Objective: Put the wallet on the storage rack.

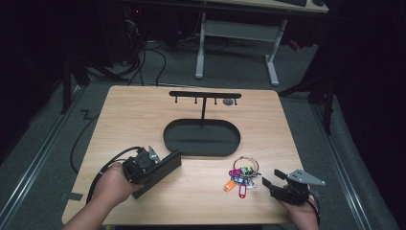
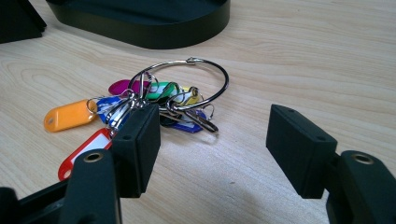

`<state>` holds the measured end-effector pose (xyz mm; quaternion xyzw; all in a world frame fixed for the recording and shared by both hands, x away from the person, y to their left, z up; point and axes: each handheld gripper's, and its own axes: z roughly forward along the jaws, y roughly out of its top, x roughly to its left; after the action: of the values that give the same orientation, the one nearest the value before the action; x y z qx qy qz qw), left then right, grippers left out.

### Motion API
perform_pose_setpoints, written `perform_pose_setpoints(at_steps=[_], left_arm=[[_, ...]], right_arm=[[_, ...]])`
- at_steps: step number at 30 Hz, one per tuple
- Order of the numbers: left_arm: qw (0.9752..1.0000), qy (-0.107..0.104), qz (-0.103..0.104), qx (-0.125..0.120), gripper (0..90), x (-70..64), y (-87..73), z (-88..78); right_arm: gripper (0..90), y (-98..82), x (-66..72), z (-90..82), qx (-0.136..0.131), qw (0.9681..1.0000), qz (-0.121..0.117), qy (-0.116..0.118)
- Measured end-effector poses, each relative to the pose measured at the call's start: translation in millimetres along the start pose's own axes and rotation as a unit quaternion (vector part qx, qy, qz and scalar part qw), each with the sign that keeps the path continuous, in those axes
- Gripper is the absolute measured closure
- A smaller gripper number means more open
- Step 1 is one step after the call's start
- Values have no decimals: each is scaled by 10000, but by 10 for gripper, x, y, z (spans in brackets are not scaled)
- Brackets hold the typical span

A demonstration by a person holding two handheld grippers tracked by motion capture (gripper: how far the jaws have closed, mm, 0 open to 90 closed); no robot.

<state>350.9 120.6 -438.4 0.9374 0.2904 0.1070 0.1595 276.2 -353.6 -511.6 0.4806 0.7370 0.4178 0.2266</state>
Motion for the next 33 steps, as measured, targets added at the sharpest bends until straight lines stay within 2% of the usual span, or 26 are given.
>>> perform_pose_setpoints(at_steps=[5, 6, 7, 9, 10, 12, 14, 15, 17, 20, 23, 27, 29, 30, 31, 33], left_arm=[[9999, 67, 104, -56, 729, -17, -2, -1], [9996, 165, 242, -46, 730, -25, 6, -9], [9996, 165, 242, -46, 730, -25, 6, -9], [9990, 242, 345, -142, 731, -29, 19, -46], [9985, 265, 395, -283, 732, -29, 34, -94], [9979, 287, 458, -344, 732, -30, 47, -124], [9952, 465, 698, -498, 732, -50, 99, -220], [9952, 465, 698, -498, 732, -50, 99, -220], [9937, 533, 809, -566, 731, -56, 136, -269], [9895, 622, 1008, -830, 731, -80, 207, -330], [9873, 664, 1069, -970, 730, -106, 250, -339], [9836, 776, 1291, -989, 730, -164, 335, -311], [9831, 788, 1324, -991, 730, -173, 355, -302], [9814, 842, 1437, -957, 730, -181, 392, -294], [9814, 842, 1437, -957, 730, -181, 392, -294], [9798, 891, 1498, -981, 731, -177, 434, -282]], right_arm=[[358, 1, -5, 2, -2, 10000, 16, 3], [358, 1, -6, -1, -6, 10000, 21, 1], [358, 1, -6, -1, -6, 10000, 21, 1], [359, 1, -15, -7, -24, 10000, 27, -10], [359, -2, -19, -7, -23, 10000, 53, -14], [359, -4, -20, -7, -17, 10000, 73, -16], [359, -2, -19, -4, -18, 10000, 49, -15], [359, -2, -19, -4, -18, 10000, 49, -15], [359, 0, -19, 2, -17, 10000, 23, -9], [360, -6, -18, 6, 2, 10000, 42, -3], [360, -5, -12, 0, -15, 10000, 32, -9], [361, -9, -14, 11, 8, 10000, 47, 6], [361, -9, -14, 18, 17, 10000, 45, 8], [361, -8, -15, 21, 18, 10000, 39, 9], [361, -8, -15, 23, 24, 10000, 45, 11], [361, -7, -16, 24, 25, 10000, 46, 13]])
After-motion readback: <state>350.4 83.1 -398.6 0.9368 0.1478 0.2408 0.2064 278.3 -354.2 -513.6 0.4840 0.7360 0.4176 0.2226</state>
